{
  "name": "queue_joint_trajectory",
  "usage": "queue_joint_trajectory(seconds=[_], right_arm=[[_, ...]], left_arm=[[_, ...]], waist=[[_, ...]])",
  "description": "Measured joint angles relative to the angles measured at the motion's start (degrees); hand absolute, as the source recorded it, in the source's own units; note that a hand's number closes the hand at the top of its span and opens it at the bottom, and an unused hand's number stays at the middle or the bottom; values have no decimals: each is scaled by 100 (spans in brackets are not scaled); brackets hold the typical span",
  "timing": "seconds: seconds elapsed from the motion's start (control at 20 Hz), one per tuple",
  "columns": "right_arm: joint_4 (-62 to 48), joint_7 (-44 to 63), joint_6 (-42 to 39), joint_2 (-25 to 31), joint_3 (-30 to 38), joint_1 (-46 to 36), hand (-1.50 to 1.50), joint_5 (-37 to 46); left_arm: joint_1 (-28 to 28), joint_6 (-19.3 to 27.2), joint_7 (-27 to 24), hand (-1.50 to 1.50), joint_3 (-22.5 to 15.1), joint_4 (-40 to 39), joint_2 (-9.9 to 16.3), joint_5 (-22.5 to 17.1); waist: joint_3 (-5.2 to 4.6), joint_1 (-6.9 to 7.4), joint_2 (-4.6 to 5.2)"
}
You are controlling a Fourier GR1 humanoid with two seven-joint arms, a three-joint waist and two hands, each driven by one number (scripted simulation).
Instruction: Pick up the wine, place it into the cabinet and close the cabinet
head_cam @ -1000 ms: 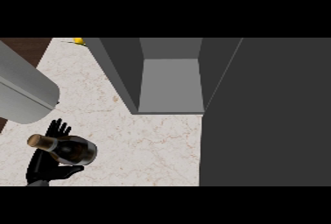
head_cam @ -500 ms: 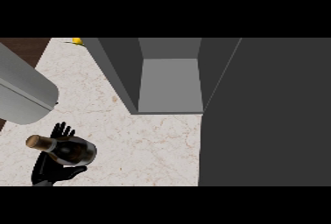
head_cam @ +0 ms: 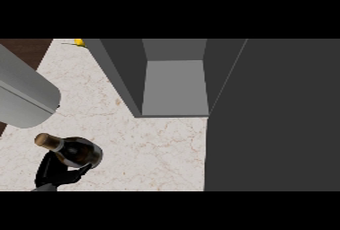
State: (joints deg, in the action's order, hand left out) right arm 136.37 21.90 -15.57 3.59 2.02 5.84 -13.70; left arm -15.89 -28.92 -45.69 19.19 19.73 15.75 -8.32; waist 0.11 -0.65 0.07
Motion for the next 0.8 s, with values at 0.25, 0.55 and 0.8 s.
queue_joint_trajectory(seconds=[0.25,0.55,0.8], right_arm=[[-13,133,69,48,75,-171,-150,-54],[-32,165,77,69,135,-184,-150,-75],[-52,133,90,29,109,-128,-150,9]], left_arm=[[-22,3,-90,150,-114,-26,24,73],[153,270,-412,150,-210,181,-87,107],[727,659,-697,150,-361,908,-427,97]], waist=[[1,8,1],[29,37,-24],[71,97,-63]])
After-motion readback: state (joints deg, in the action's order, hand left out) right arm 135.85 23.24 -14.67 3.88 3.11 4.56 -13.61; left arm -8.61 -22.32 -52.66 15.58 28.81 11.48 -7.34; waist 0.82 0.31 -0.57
